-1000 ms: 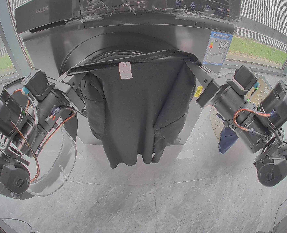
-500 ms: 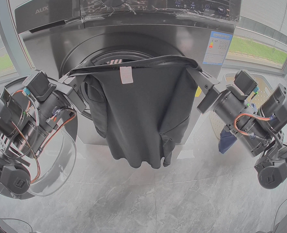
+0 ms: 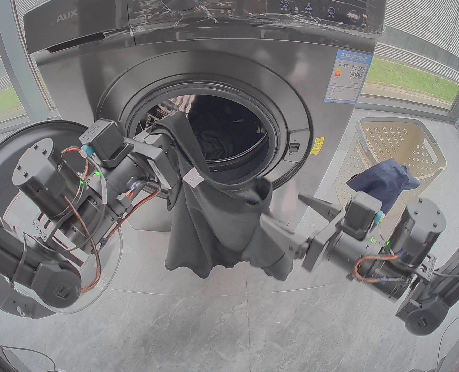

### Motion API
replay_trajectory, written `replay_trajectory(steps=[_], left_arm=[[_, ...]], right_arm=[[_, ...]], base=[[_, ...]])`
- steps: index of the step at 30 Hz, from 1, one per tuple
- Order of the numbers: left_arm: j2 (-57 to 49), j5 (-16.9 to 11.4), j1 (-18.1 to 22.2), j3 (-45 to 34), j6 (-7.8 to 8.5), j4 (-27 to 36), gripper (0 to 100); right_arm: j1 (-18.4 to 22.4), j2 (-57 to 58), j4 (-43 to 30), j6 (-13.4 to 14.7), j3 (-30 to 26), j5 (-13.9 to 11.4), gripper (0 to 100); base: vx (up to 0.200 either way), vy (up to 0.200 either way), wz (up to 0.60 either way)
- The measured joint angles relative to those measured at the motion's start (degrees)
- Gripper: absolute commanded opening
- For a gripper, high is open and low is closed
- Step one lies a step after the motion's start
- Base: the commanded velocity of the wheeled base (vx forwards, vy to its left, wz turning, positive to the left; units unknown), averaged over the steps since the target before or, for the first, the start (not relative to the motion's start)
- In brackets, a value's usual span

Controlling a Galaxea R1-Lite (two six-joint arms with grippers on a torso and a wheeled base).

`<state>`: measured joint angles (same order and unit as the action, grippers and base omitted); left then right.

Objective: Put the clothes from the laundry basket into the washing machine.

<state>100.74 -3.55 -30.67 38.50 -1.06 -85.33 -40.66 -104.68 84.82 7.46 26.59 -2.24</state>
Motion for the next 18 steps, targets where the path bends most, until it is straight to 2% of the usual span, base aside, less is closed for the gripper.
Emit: replay_trajectory(steps=[4, 8, 12, 18], left_arm=[[1.49, 0.55, -0.44, 3.72, -0.05, 1.58, 0], [1.99, 0.71, -1.62, 5.71, 0.05, 1.66, 0], [1.32, 0.77, -3.94, 5.63, 0.22, 1.30, 0], [-0.20, 0.82, -6.10, 4.50, 0.49, 1.30, 0]], right_arm=[[-1.10, -3.01, 0.71, -0.29, -4.46, -1.63, 100], [-1.40, -6.42, 1.06, -0.49, -5.53, -2.84, 100], [-1.35, -10.09, 1.23, -0.62, -3.94, -3.19, 100], [-1.68, -16.24, 1.83, -0.73, 1.58, -3.55, 100]], base=[[0.000, 0.000, 0.00], [0.000, 0.000, 0.00], [0.000, 0.000, 0.00], [0.000, 0.000, 0.00]])
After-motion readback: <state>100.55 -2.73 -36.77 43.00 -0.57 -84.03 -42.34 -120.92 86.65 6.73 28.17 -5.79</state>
